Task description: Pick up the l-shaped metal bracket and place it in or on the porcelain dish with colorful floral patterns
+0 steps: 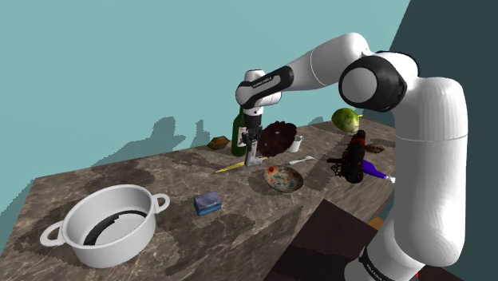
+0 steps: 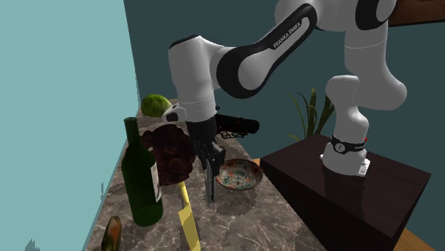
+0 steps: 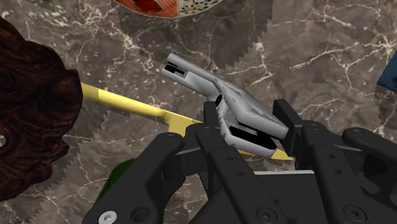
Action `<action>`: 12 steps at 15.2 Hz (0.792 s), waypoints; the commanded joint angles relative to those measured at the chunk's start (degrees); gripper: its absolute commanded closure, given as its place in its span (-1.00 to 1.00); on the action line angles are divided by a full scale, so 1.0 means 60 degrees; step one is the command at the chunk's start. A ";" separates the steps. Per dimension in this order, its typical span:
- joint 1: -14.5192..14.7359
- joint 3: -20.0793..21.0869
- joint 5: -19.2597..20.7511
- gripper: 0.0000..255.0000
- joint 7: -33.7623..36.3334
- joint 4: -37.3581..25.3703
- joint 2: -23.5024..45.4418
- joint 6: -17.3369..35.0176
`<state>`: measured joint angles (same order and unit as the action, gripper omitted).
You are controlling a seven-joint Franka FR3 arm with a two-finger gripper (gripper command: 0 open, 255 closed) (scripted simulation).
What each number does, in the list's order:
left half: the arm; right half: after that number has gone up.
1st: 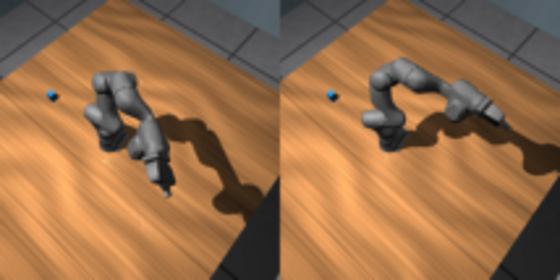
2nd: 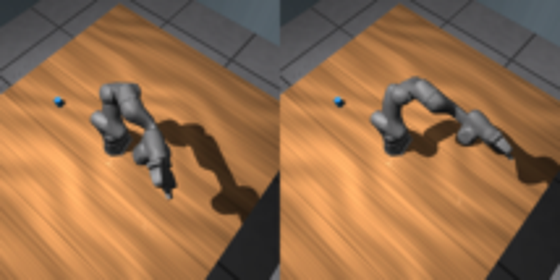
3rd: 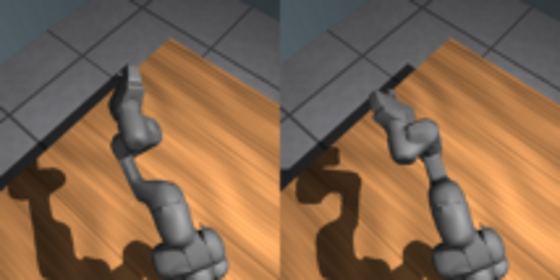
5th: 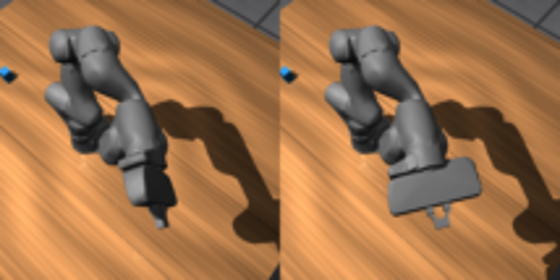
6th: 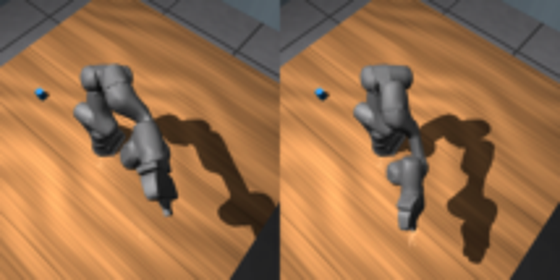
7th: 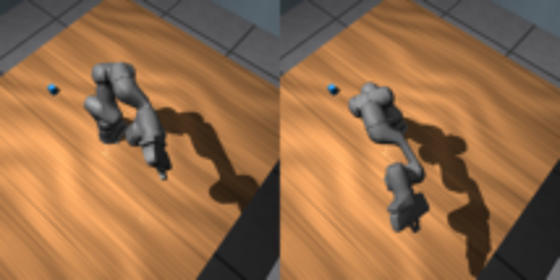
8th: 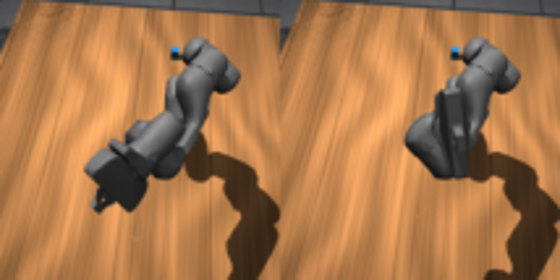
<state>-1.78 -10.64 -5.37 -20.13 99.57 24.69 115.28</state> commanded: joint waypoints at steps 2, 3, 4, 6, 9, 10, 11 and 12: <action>0.0008 -0.0022 0.0045 1.00 0.0022 -0.0137 -0.0198 -0.0334; 0.0011 -0.0027 0.0058 1.00 0.0031 -0.0189 -0.0252 -0.0441; 0.0014 -0.0033 0.0070 1.00 0.0039 -0.0244 -0.0305 -0.0548; 0.0019 -0.0043 0.0094 1.00 0.0055 -0.0361 -0.0407 -0.0764; 0.0024 -0.0056 0.0127 1.00 0.0078 -0.0553 -0.0546 -0.1093; 0.0025 -0.0060 0.0137 1.00 0.0085 -0.0622 -0.0589 -0.1204; 0.0026 -0.0063 0.0144 1.00 0.0091 -0.0675 -0.0619 -0.1286; 0.0012 -0.0112 0.0208 1.00 0.0028 -0.0215 -0.0985 -0.1188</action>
<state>-1.67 -11.15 -4.35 -19.80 96.96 20.06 108.10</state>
